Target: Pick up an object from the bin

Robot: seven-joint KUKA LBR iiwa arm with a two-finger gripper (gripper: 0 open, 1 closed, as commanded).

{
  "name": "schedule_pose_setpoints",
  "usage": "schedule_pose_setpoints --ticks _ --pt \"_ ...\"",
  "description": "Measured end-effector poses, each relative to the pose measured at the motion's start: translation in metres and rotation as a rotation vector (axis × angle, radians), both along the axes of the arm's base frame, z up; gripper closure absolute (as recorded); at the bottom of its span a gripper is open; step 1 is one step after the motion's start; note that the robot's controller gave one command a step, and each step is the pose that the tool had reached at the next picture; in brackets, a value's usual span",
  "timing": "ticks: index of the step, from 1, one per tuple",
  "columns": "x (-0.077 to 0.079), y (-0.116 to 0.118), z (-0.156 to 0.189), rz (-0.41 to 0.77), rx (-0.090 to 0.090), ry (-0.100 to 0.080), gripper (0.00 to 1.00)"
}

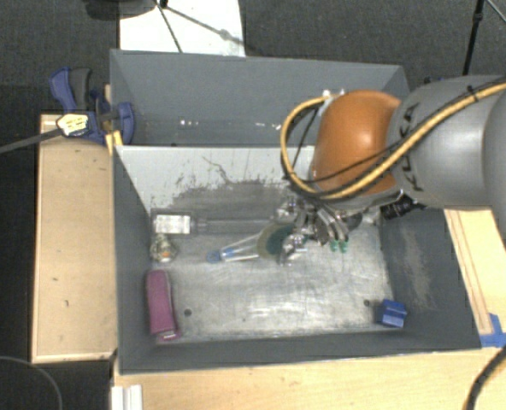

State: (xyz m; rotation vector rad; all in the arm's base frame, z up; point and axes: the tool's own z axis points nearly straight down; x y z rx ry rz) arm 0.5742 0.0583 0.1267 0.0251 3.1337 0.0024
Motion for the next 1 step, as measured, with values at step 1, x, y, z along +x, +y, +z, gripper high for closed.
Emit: schedule_pose_setpoints --ticks 1 --pt "0.0021 -0.0001 0.0549 -0.003 0.000 -0.001 1.00"
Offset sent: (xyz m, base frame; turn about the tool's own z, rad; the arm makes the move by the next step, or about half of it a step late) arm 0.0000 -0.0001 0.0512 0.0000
